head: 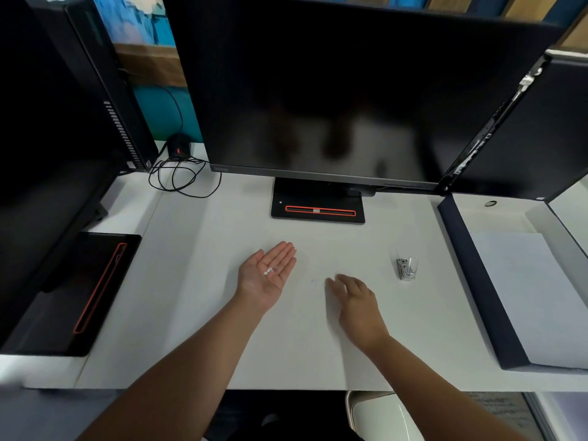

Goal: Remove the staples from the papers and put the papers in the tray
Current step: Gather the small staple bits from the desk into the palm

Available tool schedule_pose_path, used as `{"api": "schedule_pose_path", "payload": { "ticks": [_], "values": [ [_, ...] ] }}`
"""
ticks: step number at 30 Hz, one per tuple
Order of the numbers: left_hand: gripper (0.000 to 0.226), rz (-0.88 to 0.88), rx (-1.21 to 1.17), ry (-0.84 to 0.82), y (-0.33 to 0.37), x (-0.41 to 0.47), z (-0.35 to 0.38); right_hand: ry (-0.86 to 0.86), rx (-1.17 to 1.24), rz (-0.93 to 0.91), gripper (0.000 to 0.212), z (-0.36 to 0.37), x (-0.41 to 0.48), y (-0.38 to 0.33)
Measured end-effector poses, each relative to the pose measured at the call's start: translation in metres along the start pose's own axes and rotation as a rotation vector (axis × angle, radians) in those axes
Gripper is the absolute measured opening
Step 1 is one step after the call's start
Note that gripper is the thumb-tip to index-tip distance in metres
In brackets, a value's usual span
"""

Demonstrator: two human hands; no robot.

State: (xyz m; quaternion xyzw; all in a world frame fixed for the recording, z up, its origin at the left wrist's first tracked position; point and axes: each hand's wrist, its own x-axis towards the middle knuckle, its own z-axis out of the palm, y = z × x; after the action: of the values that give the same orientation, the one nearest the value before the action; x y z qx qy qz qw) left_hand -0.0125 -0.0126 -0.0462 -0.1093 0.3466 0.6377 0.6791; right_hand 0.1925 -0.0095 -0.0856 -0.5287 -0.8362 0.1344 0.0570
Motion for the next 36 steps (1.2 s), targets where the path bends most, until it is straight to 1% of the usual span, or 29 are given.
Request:
{"api": "schedule_pose_path", "payload": {
  "ticks": [3, 6, 7, 9, 10, 12, 14, 16, 19, 21, 23, 27, 32, 36],
  "values": [
    [0.046, 0.002, 0.012, -0.007, 0.002, -0.001, -0.001, -0.019, -0.034, -0.081, 0.065, 0.004, -0.01, 0.0],
    [0.046, 0.003, 0.019, -0.012, 0.002, -0.001, -0.002, -0.005, 0.037, -0.045, 0.052, 0.004, -0.008, 0.004],
    [0.046, 0.004, 0.021, -0.012, 0.002, -0.001, -0.002, -0.02, 0.046, -0.022, 0.054, 0.003, -0.008, 0.004],
    [0.046, 0.002, 0.024, -0.01, 0.001, -0.002, -0.003, -0.09, 0.046, -0.005, 0.073, 0.001, -0.01, 0.0],
    [0.046, -0.001, 0.024, -0.01, 0.0, -0.002, -0.004, -0.124, 0.046, -0.009, 0.08, 0.003, -0.012, 0.0],
    [0.046, -0.012, 0.024, -0.014, -0.002, -0.004, -0.005, -0.161, 0.069, -0.032, 0.084, 0.004, -0.017, -0.002],
    [0.046, -0.022, 0.027, -0.022, -0.003, -0.005, -0.005, -0.157, 0.141, -0.044, 0.085, 0.003, -0.014, -0.001],
    [0.045, -0.034, 0.031, -0.031, -0.004, -0.006, -0.004, -0.087, 0.212, -0.03, 0.075, -0.001, -0.005, -0.002],
    [0.045, -0.06, 0.042, -0.036, -0.005, -0.007, -0.006, 0.097, 0.335, 0.017, 0.044, -0.012, 0.014, -0.013],
    [0.045, -0.081, 0.054, -0.04, -0.008, -0.008, -0.006, 0.151, 0.399, 0.036, 0.032, -0.02, 0.025, -0.024],
    [0.045, -0.101, 0.063, -0.04, -0.01, -0.009, -0.005, 0.185, 0.444, 0.034, 0.026, -0.027, 0.033, -0.033],
    [0.045, -0.118, 0.078, -0.045, -0.013, -0.009, 0.0, 0.208, 0.476, -0.002, 0.022, -0.031, 0.042, -0.042],
    [0.046, -0.122, 0.097, -0.05, -0.014, -0.009, 0.003, 0.236, 0.462, -0.014, 0.015, -0.031, 0.047, -0.042],
    [0.046, -0.128, 0.105, -0.038, -0.016, -0.01, 0.001, 0.237, 0.401, -0.014, 0.007, -0.031, 0.049, -0.043]
  ]
}}
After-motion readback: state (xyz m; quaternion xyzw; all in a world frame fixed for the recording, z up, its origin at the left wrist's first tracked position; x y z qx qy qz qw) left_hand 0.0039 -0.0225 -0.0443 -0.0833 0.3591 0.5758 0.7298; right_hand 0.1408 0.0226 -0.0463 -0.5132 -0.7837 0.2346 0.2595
